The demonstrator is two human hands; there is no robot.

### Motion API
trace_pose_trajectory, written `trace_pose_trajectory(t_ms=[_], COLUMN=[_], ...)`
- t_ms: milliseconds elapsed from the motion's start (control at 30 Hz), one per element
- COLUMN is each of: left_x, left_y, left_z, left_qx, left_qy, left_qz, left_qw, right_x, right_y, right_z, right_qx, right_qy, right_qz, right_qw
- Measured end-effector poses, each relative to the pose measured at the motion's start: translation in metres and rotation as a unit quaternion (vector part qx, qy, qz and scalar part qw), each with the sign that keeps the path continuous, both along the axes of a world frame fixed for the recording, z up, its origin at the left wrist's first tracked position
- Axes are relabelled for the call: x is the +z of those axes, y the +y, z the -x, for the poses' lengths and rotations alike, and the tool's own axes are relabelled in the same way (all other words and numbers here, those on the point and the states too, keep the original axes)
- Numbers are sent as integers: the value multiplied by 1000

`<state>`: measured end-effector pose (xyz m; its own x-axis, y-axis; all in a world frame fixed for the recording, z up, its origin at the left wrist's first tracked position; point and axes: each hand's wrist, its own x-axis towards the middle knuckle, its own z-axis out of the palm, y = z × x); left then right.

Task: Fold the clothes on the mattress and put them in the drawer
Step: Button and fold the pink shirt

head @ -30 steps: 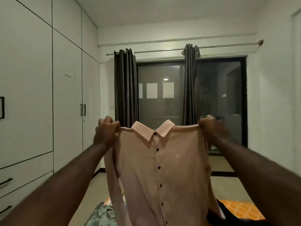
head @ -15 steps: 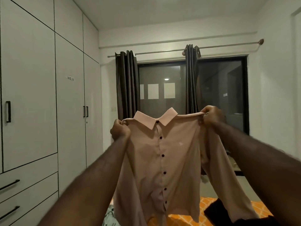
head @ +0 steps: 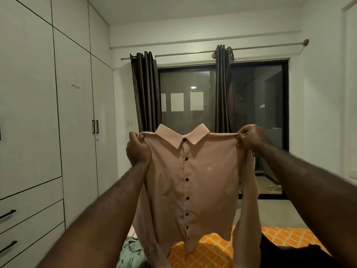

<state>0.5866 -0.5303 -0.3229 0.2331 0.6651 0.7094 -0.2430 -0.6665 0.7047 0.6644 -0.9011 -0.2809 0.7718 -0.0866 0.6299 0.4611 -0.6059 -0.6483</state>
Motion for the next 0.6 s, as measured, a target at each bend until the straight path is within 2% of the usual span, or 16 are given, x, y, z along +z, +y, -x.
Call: trace_pose_trajectory(t_ms=[100, 167, 233, 333, 500, 600], left_x=[-2, -3, -3, 0, 10, 23], left_y=[7, 16, 27, 44, 52, 53], left_z=[1, 4, 11, 22, 27, 29], left_qx=[-22, -38, -54, -80, -41, -6], left_qy=[-5, 20, 77, 170, 175, 208], left_qz=[-58, -134, -245, -379, -467, -493], left_qw=[998, 990, 965, 906, 866, 845], right_x=[1, -1, -3, -8, -15, -15], right_y=[-2, -7, -15, -29, -38, -36], right_z=[0, -2, -5, -10, -11, -9], right_qx=[-10, -15, -34, -69, -87, -99], right_qy=[-8, 0, 5, 17, 33, 37], right_qz=[0, 7, 13, 28, 32, 36], right_qw=[1000, 1000, 999, 997, 995, 994])
